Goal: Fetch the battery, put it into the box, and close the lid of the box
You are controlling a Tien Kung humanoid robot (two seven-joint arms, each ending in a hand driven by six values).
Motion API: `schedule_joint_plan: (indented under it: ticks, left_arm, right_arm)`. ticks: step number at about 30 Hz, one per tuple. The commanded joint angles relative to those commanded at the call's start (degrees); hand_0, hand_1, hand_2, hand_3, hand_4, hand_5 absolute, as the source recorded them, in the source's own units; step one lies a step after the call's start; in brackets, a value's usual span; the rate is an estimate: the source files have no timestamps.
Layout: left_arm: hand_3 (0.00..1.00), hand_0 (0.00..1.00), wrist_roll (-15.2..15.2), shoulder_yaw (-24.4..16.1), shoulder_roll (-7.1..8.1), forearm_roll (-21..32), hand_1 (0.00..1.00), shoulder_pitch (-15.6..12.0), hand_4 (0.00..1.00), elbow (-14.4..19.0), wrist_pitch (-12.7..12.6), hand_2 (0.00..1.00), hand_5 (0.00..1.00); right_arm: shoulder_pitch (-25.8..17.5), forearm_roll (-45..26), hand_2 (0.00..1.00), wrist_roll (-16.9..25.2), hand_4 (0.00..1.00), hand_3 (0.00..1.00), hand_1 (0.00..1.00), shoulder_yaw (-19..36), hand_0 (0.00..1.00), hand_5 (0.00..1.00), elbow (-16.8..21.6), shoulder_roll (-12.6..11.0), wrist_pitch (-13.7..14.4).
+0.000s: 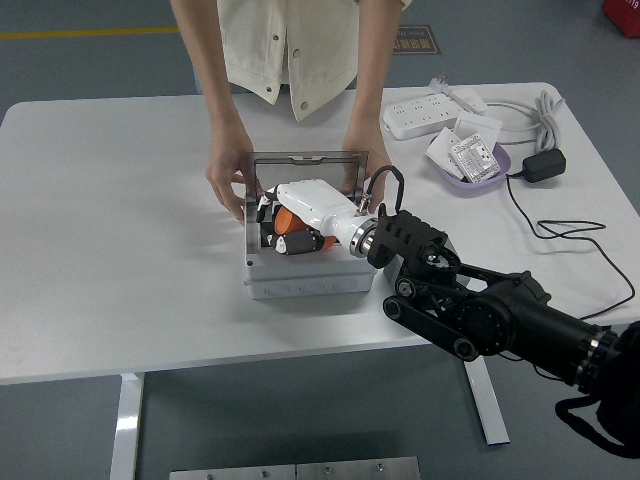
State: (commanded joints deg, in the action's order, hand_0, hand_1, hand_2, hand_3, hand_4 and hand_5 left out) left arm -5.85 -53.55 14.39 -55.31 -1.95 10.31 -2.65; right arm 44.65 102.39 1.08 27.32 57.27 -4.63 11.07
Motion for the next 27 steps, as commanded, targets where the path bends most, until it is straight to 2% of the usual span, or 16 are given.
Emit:
schedule_joint_plan:
  ticks: [2, 3, 8, 9, 18, 26, 27]
  left_arm:
    - [0.53, 0.612, -0.02, 0.13, 0.02, 0.07, 0.745, 0.05, 0.203, 0.0, 0.03, 0.574, 0.02]
    - [0.529, 0.613, -0.04, 0.13, 0.03, 0.04, 0.744, 0.06, 0.202, 0.0, 0.04, 0.572, 0.021]
    - [0.529, 0.613, -0.09, 0.0, 0.04, -0.16, 0.744, 0.06, 0.202, 0.0, 0.06, 0.572, 0.021]
    - [0.529, 0.613, -0.11, -0.09, 0.03, -0.25, 0.745, 0.05, 0.196, 0.0, 0.05, 0.571, 0.016]
    - [0.528, 0.612, -0.37, -0.52, -0.36, -0.95, 0.744, -0.11, 0.185, 0.0, 0.1, 0.572, 0.01]
    - [0.528, 0.611, -0.65, -0.75, -0.4, -1.65, 0.745, -0.04, 0.182, 0.0, 0.23, 0.571, 0.004]
    - [0.53, 0.611, -0.68, -0.74, -0.39, -1.7, 0.744, -0.02, 0.181, 0.0, 0.24, 0.573, 0.002]
  right_arm:
    - [0.12, 0.0, 0.593, 0.01, 0.749, 0.652, 0.54, 0.1, 0.593, 0.326, 0.1, 0.03, 0.21]
    - [0.15, 0.02, 0.62, -0.03, 0.814, 0.686, 0.585, 0.16, 0.696, 0.388, 0.17, 0.01, 0.26]
    - [-0.05, -0.01, 0.62, -0.51, 0.814, 0.686, 0.585, 0.99, 0.696, 0.388, 0.92, -0.33, -0.03]
    - [-0.16, -0.04, 0.626, -0.7, 0.853, 0.717, 0.6, 1.36, 0.707, 0.438, 1.18, -0.44, -0.28]
    - [-0.83, -2.84, 0.626, -3.16, 0.856, 0.718, 0.601, 7.59, 0.709, 0.448, 7.17, -3.02, -4.44]
    - [2.46, -4.9, 0.624, -5.04, 0.859, 0.72, 0.594, 9.84, 0.703, 0.458, 9.03, -4.91, -7.7]
    - [2.96, -5.16, 0.627, -5.16, 0.875, 0.723, 0.594, 9.89, 0.706, 0.49, 8.86, -5.06, -7.95]
